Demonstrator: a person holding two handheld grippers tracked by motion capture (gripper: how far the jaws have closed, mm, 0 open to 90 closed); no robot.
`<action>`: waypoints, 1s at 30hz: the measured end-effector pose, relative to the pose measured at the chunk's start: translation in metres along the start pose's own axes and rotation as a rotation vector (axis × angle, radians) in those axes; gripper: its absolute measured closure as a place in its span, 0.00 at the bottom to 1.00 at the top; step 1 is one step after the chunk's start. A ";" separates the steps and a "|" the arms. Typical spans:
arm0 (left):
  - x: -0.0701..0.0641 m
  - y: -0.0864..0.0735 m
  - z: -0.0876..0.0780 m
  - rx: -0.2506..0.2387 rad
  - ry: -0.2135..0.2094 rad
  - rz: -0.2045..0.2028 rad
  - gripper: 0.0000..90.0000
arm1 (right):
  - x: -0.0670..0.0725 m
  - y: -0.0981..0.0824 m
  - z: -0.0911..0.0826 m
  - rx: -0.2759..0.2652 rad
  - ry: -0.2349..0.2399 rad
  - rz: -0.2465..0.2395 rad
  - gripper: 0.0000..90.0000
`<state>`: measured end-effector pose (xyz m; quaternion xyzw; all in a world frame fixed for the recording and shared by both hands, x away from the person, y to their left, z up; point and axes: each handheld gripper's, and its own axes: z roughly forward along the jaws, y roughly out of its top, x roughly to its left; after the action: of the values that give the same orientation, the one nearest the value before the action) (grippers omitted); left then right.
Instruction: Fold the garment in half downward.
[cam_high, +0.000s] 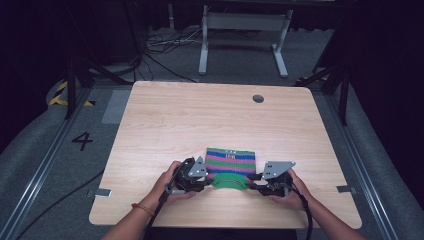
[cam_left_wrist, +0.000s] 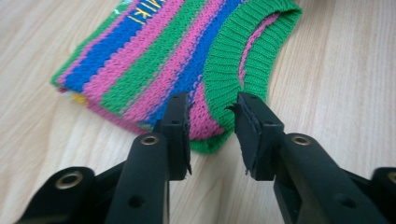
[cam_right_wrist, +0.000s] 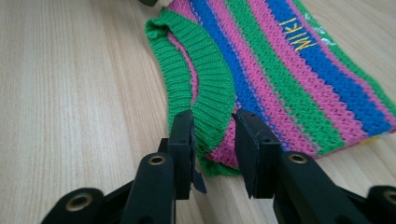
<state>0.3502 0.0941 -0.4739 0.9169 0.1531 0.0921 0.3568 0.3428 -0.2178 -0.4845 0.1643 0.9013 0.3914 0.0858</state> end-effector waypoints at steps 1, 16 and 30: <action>0.000 0.000 -0.003 0.003 0.002 -0.002 0.71 | 0.000 0.000 -0.002 0.003 0.003 -0.001 0.75; 0.005 -0.020 -0.036 0.083 0.071 -0.019 0.46 | -0.005 0.001 -0.033 0.038 -0.071 -0.007 0.53; 0.017 -0.044 -0.058 0.121 0.147 -0.053 0.36 | -0.012 -0.026 -0.065 0.060 -0.171 0.025 0.42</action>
<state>0.3403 0.1669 -0.4612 0.9232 0.2084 0.1401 0.2909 0.3301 -0.2830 -0.4589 0.2107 0.9000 0.3499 0.1525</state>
